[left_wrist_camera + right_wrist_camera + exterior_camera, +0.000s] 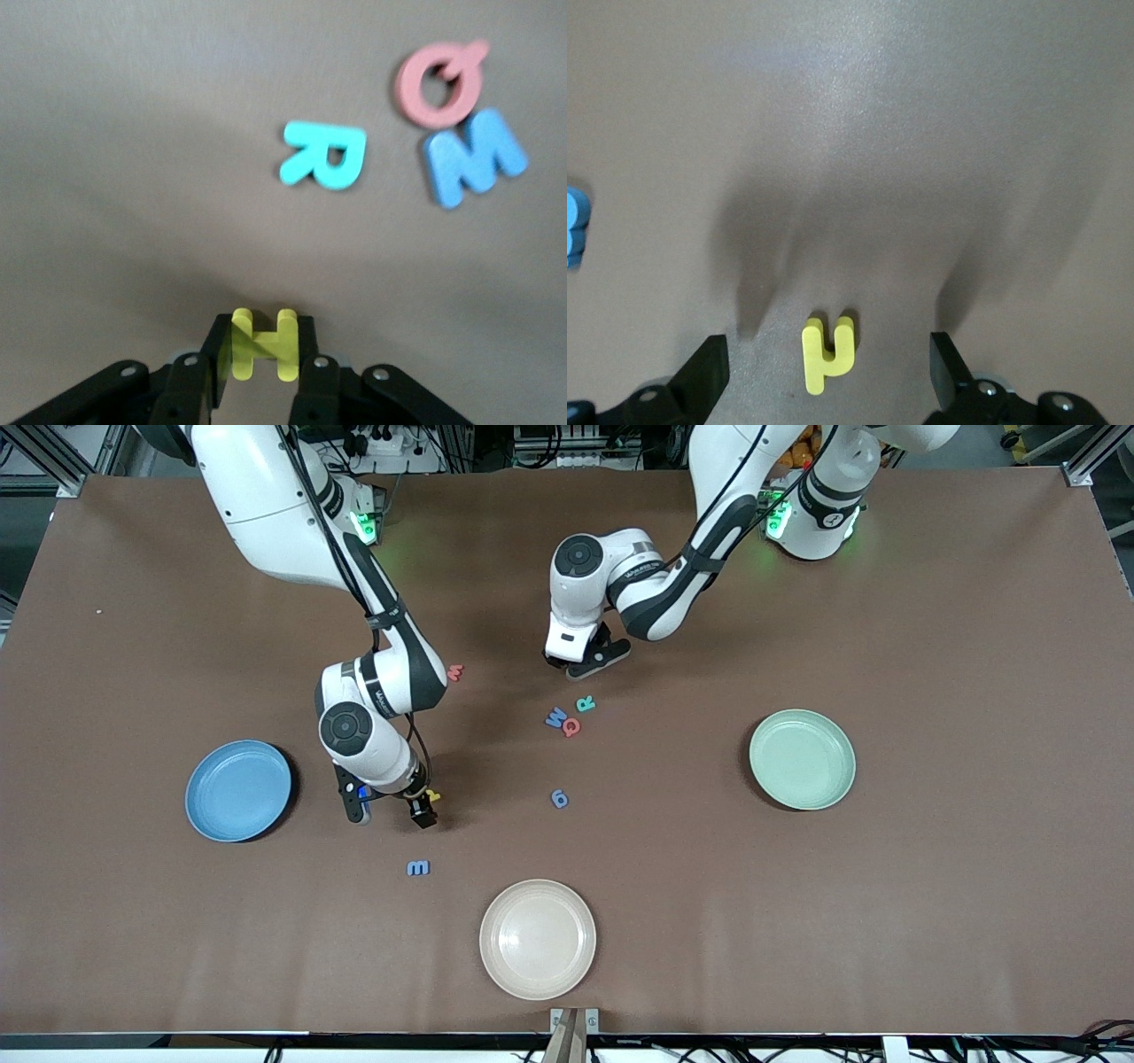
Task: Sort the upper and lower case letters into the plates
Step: 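Carry the yellow H with the left gripper over the green plate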
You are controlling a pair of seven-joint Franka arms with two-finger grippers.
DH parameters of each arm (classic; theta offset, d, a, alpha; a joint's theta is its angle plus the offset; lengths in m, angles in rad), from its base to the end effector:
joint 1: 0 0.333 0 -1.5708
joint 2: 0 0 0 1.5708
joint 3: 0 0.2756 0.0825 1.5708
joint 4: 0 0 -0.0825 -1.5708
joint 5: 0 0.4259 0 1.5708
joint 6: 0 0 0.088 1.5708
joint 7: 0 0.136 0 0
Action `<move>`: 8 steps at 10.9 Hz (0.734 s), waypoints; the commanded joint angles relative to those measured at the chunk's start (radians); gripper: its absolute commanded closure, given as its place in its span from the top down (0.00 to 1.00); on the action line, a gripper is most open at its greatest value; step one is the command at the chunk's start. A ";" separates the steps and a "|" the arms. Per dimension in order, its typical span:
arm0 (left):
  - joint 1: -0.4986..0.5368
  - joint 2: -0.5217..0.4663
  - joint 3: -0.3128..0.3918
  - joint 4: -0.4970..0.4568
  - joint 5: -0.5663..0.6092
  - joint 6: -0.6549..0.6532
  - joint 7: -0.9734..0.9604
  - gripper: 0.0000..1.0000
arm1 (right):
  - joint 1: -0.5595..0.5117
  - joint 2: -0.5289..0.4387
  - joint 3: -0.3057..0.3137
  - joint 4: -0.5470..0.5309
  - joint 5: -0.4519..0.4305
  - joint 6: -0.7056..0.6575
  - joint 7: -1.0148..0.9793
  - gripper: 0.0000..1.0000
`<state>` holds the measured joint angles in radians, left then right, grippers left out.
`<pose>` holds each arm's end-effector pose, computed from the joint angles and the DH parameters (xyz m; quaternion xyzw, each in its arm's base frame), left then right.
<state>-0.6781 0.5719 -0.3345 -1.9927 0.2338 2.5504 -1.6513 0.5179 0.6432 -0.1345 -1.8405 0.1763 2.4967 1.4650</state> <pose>0.3147 -0.5274 0.0904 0.9689 0.2460 -0.0188 0.0198 0.6014 0.2419 0.0862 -0.8269 0.5621 0.0040 0.0172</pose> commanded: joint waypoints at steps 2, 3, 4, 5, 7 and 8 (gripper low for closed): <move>0.073 -0.110 -0.015 -0.023 -0.010 -0.068 0.102 0.00 | 0.025 0.032 -0.016 0.027 0.020 0.013 0.018 1.00; 0.096 -0.139 -0.017 -0.025 -0.040 -0.099 0.172 0.00 | 0.025 0.033 -0.016 0.026 0.020 0.025 0.018 1.00; 0.136 -0.170 -0.017 -0.025 -0.071 -0.148 0.285 0.00 | 0.025 0.035 -0.016 0.026 0.019 0.028 0.018 1.00; 0.190 -0.194 -0.015 -0.028 -0.111 -0.203 0.436 0.00 | 0.025 0.035 -0.017 0.024 0.011 0.028 0.018 0.85; 0.308 -0.245 -0.012 -0.038 -0.137 -0.290 0.702 0.00 | 0.025 0.033 -0.017 0.026 0.009 0.028 0.017 0.00; 0.365 -0.263 -0.009 -0.047 -0.137 -0.309 0.804 0.00 | 0.025 0.033 -0.017 0.026 0.006 0.028 0.015 0.00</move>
<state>-0.3957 0.3664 -0.3341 -1.9965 0.1232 2.2744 -0.9998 0.5259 0.6621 -0.1364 -1.8287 0.1762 2.5204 1.4695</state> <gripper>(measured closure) 0.670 0.401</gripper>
